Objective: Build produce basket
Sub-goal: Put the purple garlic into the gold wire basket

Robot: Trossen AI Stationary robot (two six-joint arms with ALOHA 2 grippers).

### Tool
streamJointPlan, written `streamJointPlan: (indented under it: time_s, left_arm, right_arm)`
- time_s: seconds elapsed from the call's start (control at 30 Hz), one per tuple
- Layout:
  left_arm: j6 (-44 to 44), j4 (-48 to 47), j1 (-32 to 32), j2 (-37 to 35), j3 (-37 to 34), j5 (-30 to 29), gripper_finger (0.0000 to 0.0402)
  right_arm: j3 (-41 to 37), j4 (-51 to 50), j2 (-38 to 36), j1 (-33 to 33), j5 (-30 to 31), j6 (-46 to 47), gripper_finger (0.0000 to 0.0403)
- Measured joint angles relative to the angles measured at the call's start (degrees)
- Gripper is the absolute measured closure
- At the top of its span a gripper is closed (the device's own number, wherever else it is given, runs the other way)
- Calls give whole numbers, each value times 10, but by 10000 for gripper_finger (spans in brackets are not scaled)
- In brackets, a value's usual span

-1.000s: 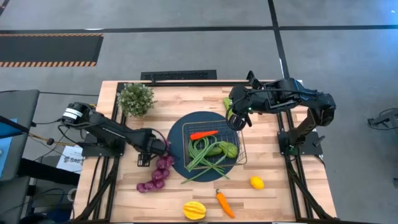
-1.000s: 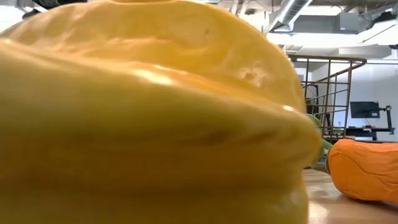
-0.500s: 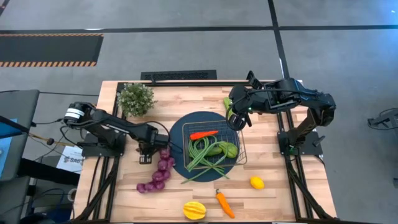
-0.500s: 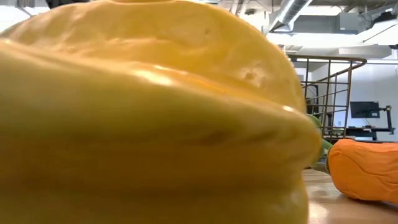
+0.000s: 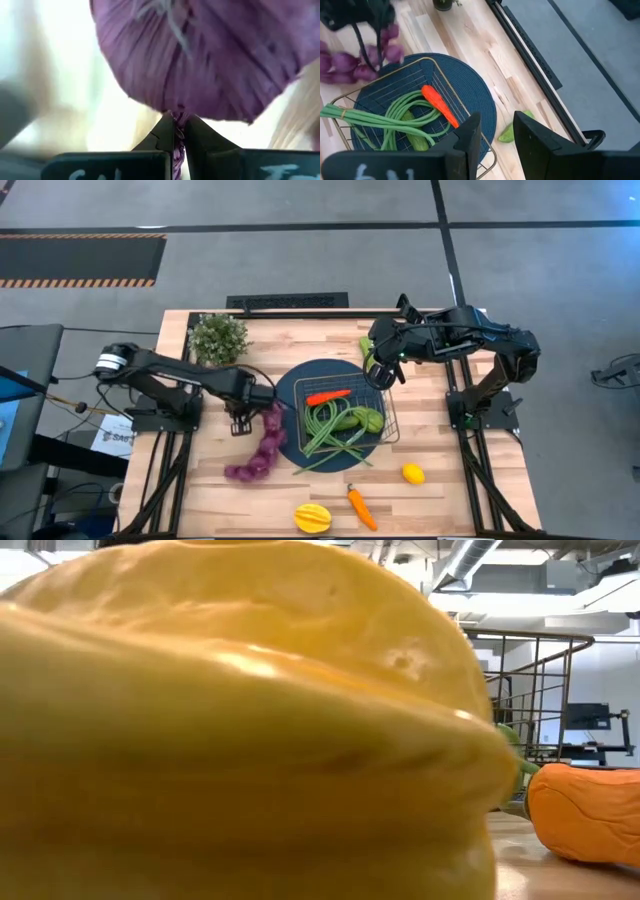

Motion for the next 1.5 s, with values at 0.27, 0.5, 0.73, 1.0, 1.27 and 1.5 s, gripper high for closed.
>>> streamJointPlan:
  time_s: [0.27,0.5,0.73,1.0,1.27,1.5]
  left_arm:
    - [-130,-124,-11,-117,155,-123,401]
    - [-136,-81,-48,-166,287,-200,401]
    - [-29,78,-71,-166,361,-213,401]
    - [88,233,-65,-113,351,-162,401]
    - [170,341,-32,-9,351,-73,401]
    - [206,382,32,88,351,-62,401]
  right_arm:
    - [0,-19,0,0,0,-1,269]
    - [0,-22,0,0,10,-14,269]
    - [0,-22,0,-20,29,-15,269]
    - [0,-22,-8,-74,34,-41,279]
    - [0,-22,-67,-137,52,-56,338]
    - [0,-22,-126,-149,49,-32,384]
